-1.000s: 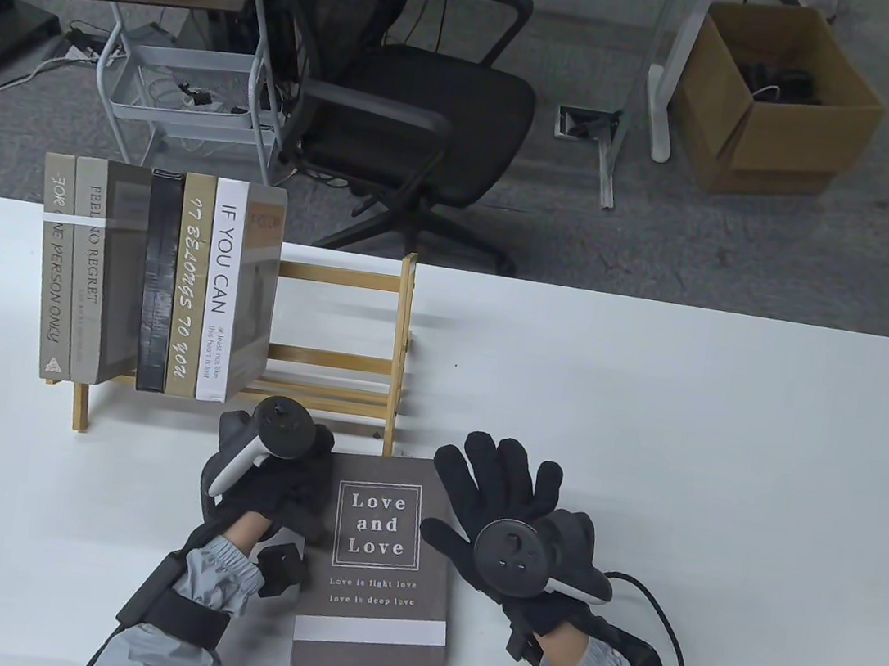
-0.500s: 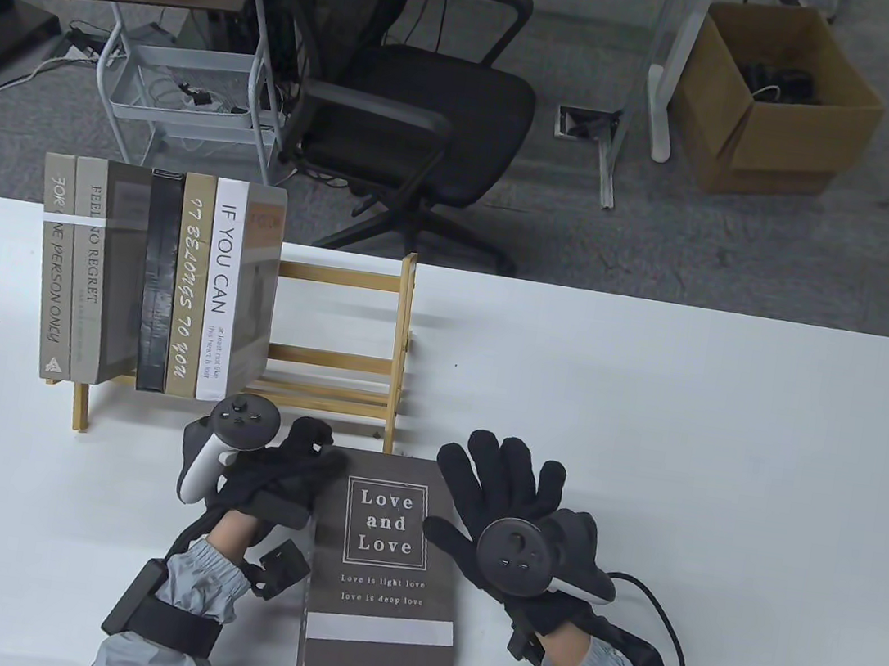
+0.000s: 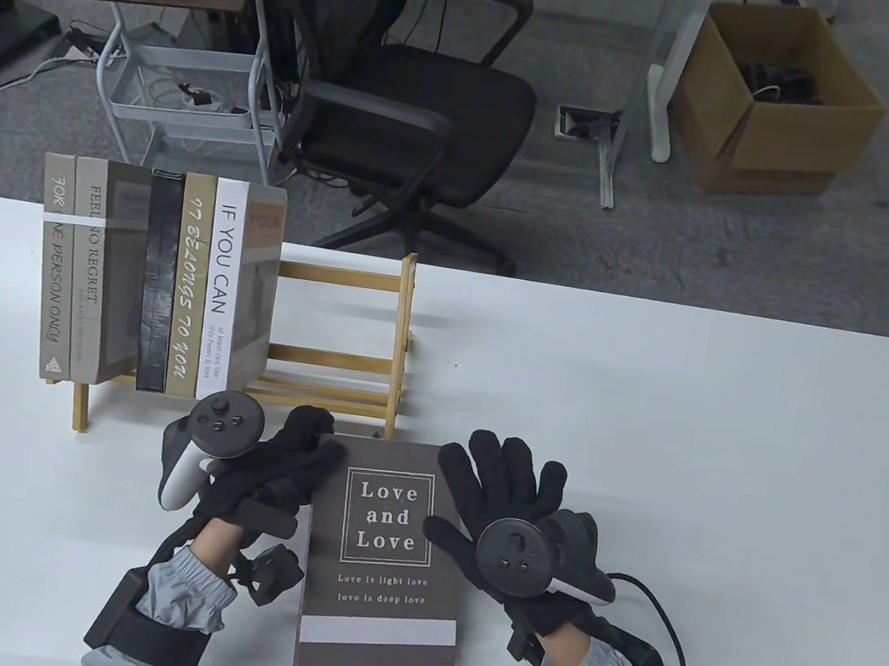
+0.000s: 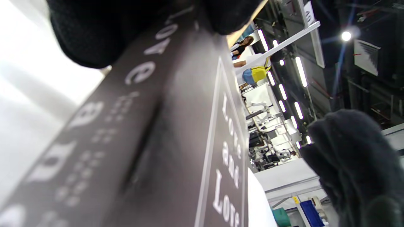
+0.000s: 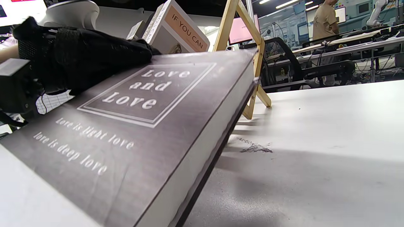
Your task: Push a thick book into a tightly packed book rack slot
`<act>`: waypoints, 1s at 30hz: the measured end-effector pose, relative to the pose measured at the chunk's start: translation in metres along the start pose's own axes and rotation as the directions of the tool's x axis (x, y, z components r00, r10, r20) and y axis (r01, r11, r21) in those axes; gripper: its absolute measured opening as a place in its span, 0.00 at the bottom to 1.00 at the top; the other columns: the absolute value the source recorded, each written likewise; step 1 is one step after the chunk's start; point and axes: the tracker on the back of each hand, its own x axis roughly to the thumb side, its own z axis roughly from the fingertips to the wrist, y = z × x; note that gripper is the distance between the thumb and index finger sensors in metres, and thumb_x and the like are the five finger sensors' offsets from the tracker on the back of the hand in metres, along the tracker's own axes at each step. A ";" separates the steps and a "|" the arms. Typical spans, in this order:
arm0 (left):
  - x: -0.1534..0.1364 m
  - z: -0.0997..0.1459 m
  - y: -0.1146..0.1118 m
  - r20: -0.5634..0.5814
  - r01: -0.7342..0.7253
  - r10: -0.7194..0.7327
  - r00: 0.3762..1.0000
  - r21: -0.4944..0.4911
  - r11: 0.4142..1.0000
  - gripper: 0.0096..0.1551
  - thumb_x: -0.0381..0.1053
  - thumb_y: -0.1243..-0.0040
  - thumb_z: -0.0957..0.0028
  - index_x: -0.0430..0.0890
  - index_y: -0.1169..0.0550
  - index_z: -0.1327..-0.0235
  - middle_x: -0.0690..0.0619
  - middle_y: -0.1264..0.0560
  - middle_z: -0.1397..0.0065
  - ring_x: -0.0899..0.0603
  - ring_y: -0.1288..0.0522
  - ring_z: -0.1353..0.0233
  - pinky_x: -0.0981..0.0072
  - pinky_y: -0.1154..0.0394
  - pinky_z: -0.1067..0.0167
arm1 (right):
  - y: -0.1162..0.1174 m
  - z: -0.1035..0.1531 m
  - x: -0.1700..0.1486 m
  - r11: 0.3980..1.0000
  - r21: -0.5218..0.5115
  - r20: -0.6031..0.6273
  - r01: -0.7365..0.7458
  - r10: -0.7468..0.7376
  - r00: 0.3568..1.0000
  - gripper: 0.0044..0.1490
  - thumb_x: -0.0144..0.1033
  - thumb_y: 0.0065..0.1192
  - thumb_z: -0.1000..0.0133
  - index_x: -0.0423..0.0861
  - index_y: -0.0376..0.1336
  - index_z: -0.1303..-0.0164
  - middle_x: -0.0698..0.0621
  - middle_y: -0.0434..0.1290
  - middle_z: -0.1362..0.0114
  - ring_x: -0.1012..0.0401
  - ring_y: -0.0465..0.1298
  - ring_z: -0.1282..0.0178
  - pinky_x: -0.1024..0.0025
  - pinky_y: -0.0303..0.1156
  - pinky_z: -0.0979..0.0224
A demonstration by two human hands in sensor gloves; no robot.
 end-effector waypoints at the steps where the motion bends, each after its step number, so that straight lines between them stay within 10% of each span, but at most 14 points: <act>1: 0.003 0.001 0.003 0.008 0.008 -0.008 1.000 0.014 1.000 0.31 0.52 0.48 0.26 0.45 0.45 0.18 0.29 0.34 0.24 0.34 0.17 0.37 0.38 0.18 0.37 | 0.000 0.000 0.000 1.000 -0.002 0.000 0.001 -0.001 1.000 0.50 0.53 0.38 0.28 0.36 0.31 0.08 0.23 0.30 0.10 0.20 0.34 0.19 0.16 0.26 0.37; 17: 0.120 0.051 0.072 0.095 0.278 -0.345 0.934 0.418 0.865 0.29 0.55 0.49 0.26 0.51 0.41 0.16 0.32 0.33 0.23 0.35 0.18 0.40 0.48 0.17 0.42 | -0.001 0.001 -0.001 1.000 -0.001 -0.004 0.013 -0.013 1.000 0.50 0.53 0.38 0.28 0.36 0.31 0.07 0.23 0.30 0.10 0.20 0.34 0.20 0.15 0.26 0.37; 30: 0.215 0.072 0.121 -0.242 0.582 -0.672 0.700 0.738 0.341 0.30 0.56 0.52 0.26 0.49 0.45 0.17 0.34 0.36 0.23 0.38 0.20 0.37 0.54 0.19 0.39 | -0.002 0.001 0.000 1.000 0.002 0.001 0.012 -0.012 1.000 0.50 0.53 0.38 0.28 0.36 0.31 0.07 0.23 0.30 0.10 0.20 0.34 0.20 0.15 0.26 0.37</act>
